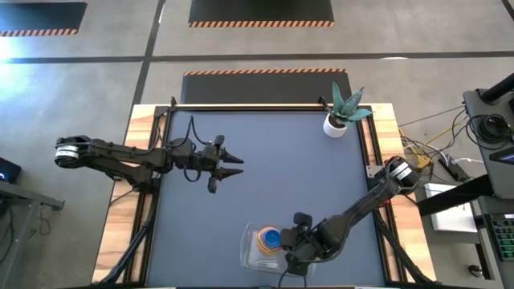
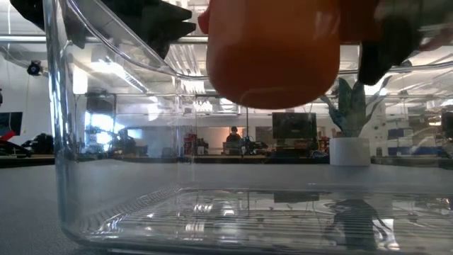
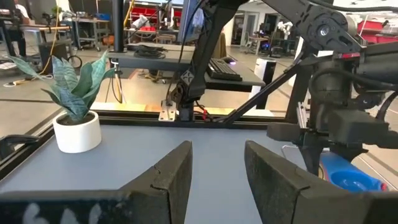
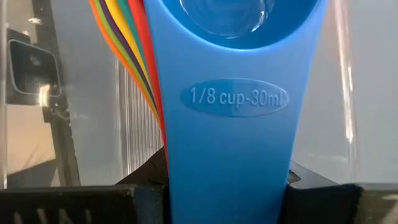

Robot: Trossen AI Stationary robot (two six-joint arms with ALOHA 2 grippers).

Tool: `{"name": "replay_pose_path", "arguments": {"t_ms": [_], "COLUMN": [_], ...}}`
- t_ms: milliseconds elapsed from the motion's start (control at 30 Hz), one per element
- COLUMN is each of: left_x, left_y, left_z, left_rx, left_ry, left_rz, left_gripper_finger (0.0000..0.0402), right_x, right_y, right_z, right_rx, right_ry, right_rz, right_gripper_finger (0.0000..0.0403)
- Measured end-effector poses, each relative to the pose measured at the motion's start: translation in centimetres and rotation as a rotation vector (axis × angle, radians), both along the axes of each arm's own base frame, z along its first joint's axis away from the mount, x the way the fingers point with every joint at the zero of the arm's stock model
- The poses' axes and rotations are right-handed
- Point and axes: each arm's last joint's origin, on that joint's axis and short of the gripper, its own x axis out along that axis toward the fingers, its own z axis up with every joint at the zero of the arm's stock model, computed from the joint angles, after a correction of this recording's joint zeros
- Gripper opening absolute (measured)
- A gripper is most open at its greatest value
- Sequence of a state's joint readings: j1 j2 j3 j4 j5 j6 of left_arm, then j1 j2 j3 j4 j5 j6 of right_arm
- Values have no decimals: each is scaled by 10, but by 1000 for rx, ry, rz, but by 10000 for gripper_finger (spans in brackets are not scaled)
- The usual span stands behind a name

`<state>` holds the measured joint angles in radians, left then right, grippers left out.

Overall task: Nest measuring cups in basket
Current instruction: Put the stacked measuring cups on top of the transparent bin

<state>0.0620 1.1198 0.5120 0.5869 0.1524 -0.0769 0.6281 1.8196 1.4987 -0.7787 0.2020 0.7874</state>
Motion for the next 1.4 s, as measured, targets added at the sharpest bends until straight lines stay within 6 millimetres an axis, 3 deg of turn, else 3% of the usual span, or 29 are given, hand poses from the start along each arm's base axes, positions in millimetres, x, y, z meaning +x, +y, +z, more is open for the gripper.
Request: {"name": "replay_pose_path", "arguments": {"t_ms": [467,867,1133,1400], "left_x": [0,0,3,3], "left_y": [0,0,0,0], "left_z": [-2,-3,-7,-7], "left_rx": [-8,-9,-17,-22], "left_ry": [7,14,35,34], "left_rz": [1,3,5,5], "left_gripper_finger": [129,129,129,129], "right_x": [7,7,8,5], "right_y": [5,5,9,12], "right_z": [-32,-32,-17,6], "right_rx": [0,9,51,71], "right_ry": [92,96,70,10], "right_rz": [-13,-10,13,62], "right_gripper_finger": [128,207,254,260]}}
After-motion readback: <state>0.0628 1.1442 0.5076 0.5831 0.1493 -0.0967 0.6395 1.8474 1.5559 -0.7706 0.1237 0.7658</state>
